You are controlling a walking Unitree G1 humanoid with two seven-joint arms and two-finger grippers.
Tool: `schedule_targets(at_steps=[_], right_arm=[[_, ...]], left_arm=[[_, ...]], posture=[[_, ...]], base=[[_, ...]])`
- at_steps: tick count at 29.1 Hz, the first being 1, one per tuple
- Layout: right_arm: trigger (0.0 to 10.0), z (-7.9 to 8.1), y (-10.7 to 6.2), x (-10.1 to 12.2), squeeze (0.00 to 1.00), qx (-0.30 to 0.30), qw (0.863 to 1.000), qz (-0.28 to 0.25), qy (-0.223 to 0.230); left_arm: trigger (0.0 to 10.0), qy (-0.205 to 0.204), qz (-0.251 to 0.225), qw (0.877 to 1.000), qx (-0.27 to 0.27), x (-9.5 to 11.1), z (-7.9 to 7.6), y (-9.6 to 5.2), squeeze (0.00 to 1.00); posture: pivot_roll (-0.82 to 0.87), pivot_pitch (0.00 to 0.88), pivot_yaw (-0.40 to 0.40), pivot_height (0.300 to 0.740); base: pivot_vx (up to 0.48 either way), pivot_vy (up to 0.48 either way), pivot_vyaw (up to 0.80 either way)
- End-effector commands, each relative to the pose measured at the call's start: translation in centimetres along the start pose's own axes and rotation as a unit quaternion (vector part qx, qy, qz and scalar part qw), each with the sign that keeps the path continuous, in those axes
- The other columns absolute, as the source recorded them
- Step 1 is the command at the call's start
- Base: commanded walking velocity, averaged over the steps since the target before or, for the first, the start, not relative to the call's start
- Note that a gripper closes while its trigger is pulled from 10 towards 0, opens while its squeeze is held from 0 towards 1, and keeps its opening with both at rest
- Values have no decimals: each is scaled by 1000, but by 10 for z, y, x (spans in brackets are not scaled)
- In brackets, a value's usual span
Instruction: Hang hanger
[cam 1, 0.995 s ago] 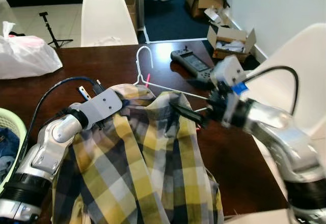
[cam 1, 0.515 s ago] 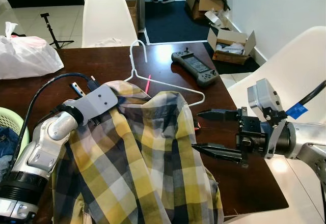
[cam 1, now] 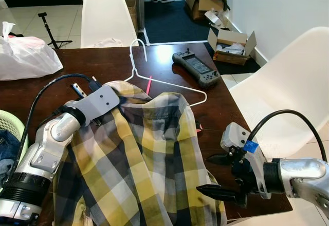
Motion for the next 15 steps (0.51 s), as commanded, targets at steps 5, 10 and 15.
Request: schedule_targets(at_steps=[5,10,15], right_arm=[[10000,19,27,1,0,-9,1000,-2,8],[0,19,49,19,0,-37,998,-46,37],[0,17,50,23,0,-46,996,-56,43]], left_arm=[[10000,-9,4,1000,12,0,2,2,0],[10000,-12,3,1000,14,1,3,4,0],[10000,-14,1,1000,14,2,3,5,0]], posture=[[-56,178,-8,740],[-53,180,-7,740],[-55,178,-6,740]], base=[[0,0,0],[0,0,0],[0,0,0]])
Point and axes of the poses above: a point about 5 cm out from each wrist's last joint towards the gripper, its own y axis pointing out of the wrist towards the gripper, its own x axis along the axis of the wrist's last joint, z = x × y, the point moved 6 cm from there along y, pointing out of the wrist towards the gripper, and after that the axes turned 13 degrees about y, right-handed, at the moved point
